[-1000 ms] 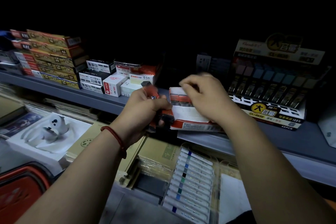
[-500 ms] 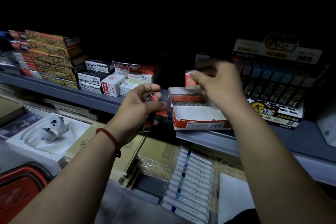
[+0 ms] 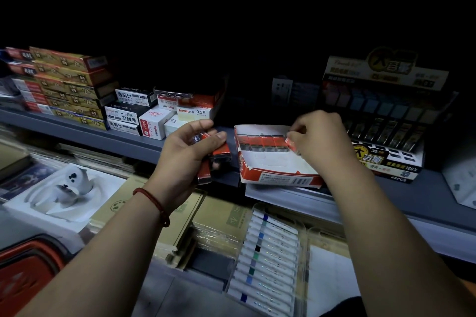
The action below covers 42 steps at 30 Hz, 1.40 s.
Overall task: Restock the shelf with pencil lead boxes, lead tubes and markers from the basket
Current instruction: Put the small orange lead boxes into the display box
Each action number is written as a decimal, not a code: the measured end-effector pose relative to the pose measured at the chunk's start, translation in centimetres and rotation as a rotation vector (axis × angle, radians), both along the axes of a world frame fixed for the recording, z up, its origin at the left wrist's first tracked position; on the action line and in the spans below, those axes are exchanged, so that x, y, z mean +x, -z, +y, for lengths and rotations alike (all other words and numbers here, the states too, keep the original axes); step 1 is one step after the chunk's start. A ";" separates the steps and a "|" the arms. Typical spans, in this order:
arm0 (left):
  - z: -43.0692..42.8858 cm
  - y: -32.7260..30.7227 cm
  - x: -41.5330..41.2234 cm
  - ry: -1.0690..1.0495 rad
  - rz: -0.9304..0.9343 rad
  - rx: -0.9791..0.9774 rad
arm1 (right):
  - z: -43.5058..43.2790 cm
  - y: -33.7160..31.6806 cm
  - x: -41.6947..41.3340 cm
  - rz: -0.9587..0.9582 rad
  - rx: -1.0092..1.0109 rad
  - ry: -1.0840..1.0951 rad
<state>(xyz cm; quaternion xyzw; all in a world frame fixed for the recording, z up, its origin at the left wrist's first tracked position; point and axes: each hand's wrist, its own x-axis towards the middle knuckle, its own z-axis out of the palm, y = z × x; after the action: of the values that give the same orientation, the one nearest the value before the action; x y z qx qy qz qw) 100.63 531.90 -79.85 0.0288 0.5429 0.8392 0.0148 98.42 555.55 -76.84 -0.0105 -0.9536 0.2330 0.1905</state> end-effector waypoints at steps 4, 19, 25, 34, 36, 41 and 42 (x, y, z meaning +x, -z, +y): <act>-0.2 0.1 0.2 0.013 0.013 -0.001 | -0.3 0.1 0.6 -0.030 -0.015 -0.011; -1.1 -0.2 0.1 0.014 -0.075 0.085 | -1.7 0.2 0.7 0.115 -0.286 0.131; -1.1 -0.1 -0.2 0.057 -0.076 0.144 | -1.4 1.0 0.5 0.111 -0.206 0.069; -0.9 0.2 0.0 0.081 -0.107 0.116 | -1.8 0.2 0.1 0.004 0.033 0.075; -0.8 0.2 0.0 0.064 -0.098 0.095 | -1.7 0.1 0.1 -0.008 0.066 0.084; -0.9 0.2 -0.1 0.045 -0.103 0.101 | -1.7 -0.1 0.2 -0.048 0.124 0.093; -0.9 0.2 -0.1 0.042 -0.108 0.117 | -1.8 -0.1 0.3 -0.053 0.131 0.094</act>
<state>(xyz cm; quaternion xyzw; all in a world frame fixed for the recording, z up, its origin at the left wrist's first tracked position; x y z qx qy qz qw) 100.55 531.00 -80.05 -0.0041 0.4907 0.8693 0.0600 98.71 553.77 -76.73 -0.0487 -0.9699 0.1606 0.1763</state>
